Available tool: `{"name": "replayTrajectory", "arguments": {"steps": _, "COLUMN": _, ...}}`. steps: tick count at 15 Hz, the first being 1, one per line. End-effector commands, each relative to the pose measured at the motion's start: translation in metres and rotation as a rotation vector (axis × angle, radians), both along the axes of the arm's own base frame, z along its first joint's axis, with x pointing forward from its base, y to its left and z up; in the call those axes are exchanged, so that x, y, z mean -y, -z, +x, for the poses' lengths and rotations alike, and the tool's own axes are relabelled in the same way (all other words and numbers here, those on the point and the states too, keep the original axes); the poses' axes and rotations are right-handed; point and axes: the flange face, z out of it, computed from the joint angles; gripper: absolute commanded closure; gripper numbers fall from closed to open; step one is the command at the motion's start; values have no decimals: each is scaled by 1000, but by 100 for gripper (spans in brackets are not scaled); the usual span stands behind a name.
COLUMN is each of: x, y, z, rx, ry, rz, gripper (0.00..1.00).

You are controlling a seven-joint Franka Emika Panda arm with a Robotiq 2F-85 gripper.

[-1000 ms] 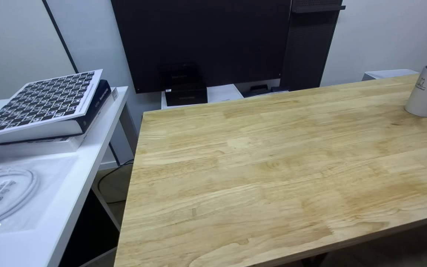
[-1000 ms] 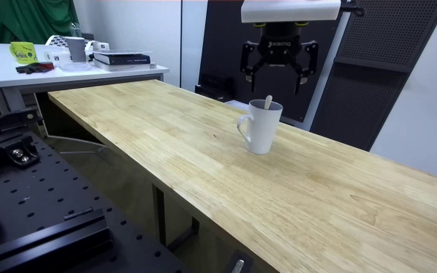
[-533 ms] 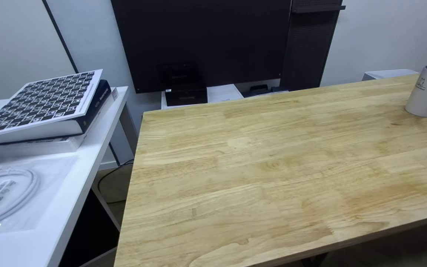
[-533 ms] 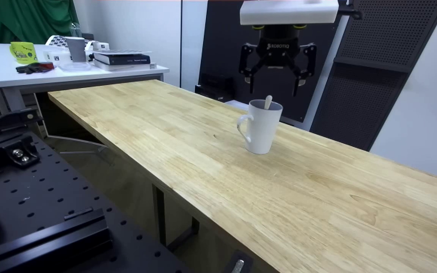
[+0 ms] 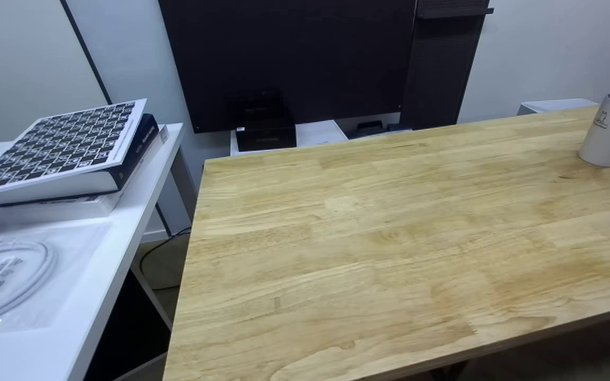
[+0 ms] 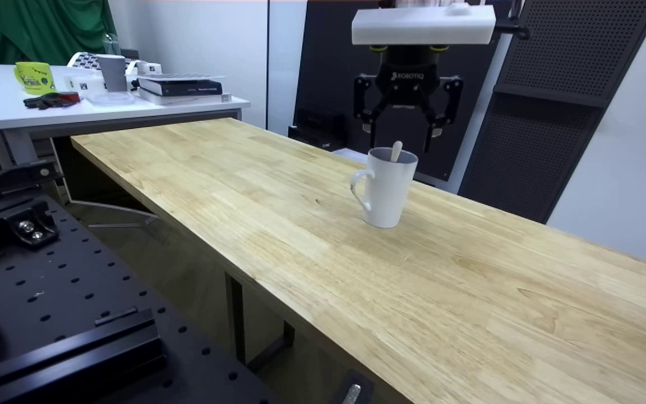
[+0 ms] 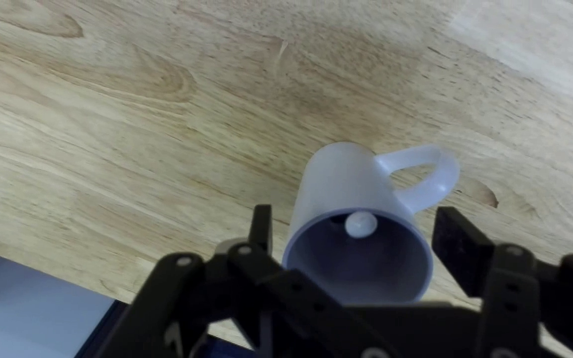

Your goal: Put the spoon on the table

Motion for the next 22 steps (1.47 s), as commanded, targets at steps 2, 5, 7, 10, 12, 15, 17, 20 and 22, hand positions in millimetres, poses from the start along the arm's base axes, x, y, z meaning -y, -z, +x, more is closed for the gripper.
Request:
{"name": "replayTrajectory", "arguments": {"steps": 2, "x": 1, "y": 3, "z": 7, "rx": 9, "ry": 4, "rz": -4, "gripper": 55}}
{"name": "replayTrajectory", "arguments": {"steps": 5, "x": -1, "y": 3, "z": 7, "rx": 9, "ry": -1, "rz": -6, "gripper": 75}}
{"name": "replayTrajectory", "arguments": {"steps": 7, "x": -1, "y": 3, "z": 7, "rx": 10, "ry": -2, "rz": -7, "gripper": 89}}
{"name": "replayTrajectory", "arguments": {"steps": 10, "x": -2, "y": 4, "z": 11, "rx": 2, "ry": 4, "rz": -8, "gripper": 100}}
{"name": "replayTrajectory", "arguments": {"steps": 12, "x": -4, "y": -1, "z": 20, "rx": 7, "ry": 6, "rz": -10, "gripper": 96}}
{"name": "replayTrajectory", "arguments": {"steps": 15, "x": -8, "y": -16, "z": 39, "rx": 20, "ry": 5, "rz": -17, "gripper": 96}}
{"name": "replayTrajectory", "arguments": {"steps": 17, "x": -11, "y": -24, "z": 52, "rx": 15, "ry": 5, "rz": -16, "gripper": 96}}
{"name": "replayTrajectory", "arguments": {"steps": 20, "x": -17, "y": -39, "z": 72, "rx": -11, "ry": 6, "rz": -14, "gripper": 96}}
{"name": "replayTrajectory", "arguments": {"steps": 22, "x": -20, "y": -52, "z": 85, "rx": -28, "ry": 7, "rz": -16, "gripper": 96}}
